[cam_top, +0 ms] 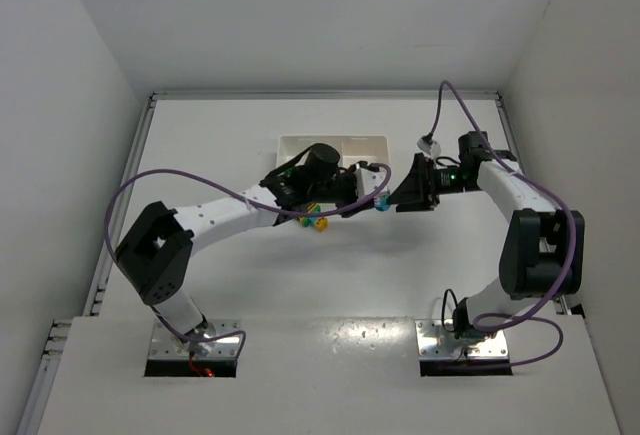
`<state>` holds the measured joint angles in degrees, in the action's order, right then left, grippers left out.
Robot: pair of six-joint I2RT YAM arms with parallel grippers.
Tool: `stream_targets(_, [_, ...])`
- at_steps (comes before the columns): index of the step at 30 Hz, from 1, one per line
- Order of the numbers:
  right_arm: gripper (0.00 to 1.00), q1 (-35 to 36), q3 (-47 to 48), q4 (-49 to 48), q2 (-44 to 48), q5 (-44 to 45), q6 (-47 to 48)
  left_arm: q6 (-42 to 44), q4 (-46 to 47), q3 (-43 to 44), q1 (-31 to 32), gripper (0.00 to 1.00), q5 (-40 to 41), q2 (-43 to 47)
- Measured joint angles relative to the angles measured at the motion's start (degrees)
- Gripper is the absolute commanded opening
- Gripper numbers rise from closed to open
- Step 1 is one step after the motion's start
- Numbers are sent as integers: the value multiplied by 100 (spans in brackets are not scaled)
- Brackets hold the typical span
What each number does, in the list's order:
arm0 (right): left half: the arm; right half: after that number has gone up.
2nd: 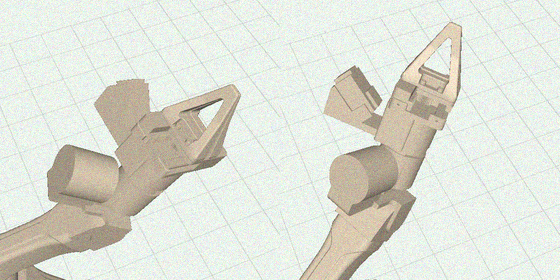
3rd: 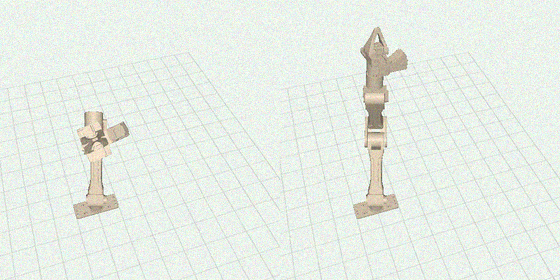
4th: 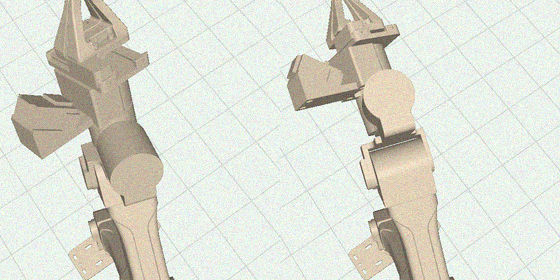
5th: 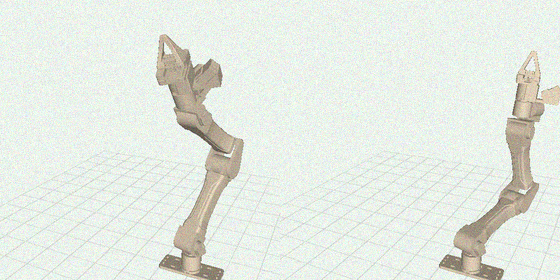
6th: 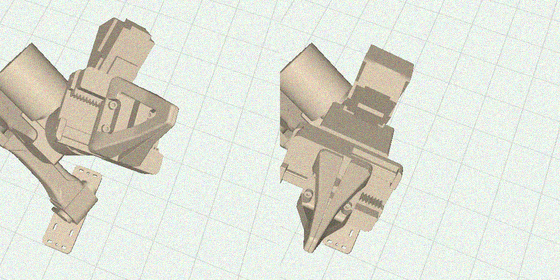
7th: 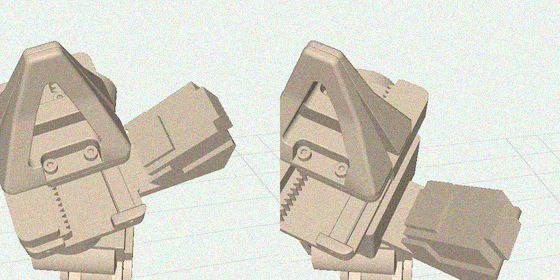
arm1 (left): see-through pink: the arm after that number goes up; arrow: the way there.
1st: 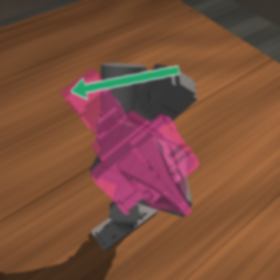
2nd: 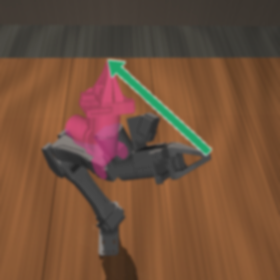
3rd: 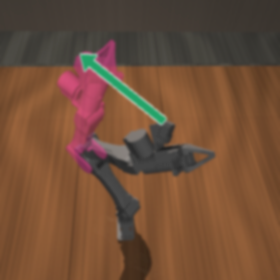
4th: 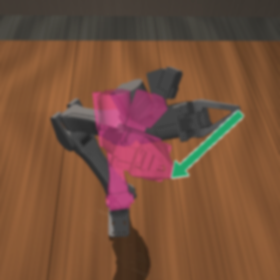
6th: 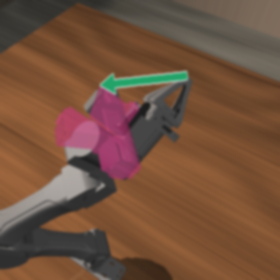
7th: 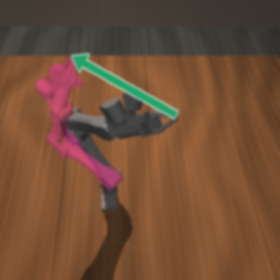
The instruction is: Sort the legos into containers by color
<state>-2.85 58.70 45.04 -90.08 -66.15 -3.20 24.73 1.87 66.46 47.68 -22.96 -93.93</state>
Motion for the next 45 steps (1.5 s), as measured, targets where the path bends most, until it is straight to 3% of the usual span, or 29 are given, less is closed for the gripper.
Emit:
stream_targets(10, [83,42,280,-319,-380,-162,-258,-72,39,4,103,20,-35,11])
stream_targets(14, [76,129,341,-382,-452,-216,-308,-138,35,61,153,20,-39,7])
stream_targets(15, [66,162,345,-398,-470,-232,-313,-146,37,92,160,20,-44,4])
stream_targets(17, [54,232,348,-407,-503,-278,-306,-153,50,175,168,20,-39,0])
stream_targets(19, [31,278,380,-350,-538,-396,-258,-168,26,214,184,20,-15,-4])
stream_targets(20, [12,299,404,-284,-540,-433,-216,-170,13,216,186,20,4,-31])
stream_targets(22, [2,289,426,-181,-566,-334,-168,-157,35,216,197,20,17,-59])
stream_targets(32, [0,127,612,573,-577,-321,621,-162,470,-153,267,20,85,66])
stream_targets(38, [0,-133,1246,861,-365,-284,1123,-485,76,-848,125,20,321,509])
stream_targets(41, [0,-129,1617,702,-275,-122,1185,-745,-74,-1043,-22,20,448,855])
stream_targets(45, [0,96,1694,-212,-214,175,787,-1034,-164,-1078,-398,20,575,1556])
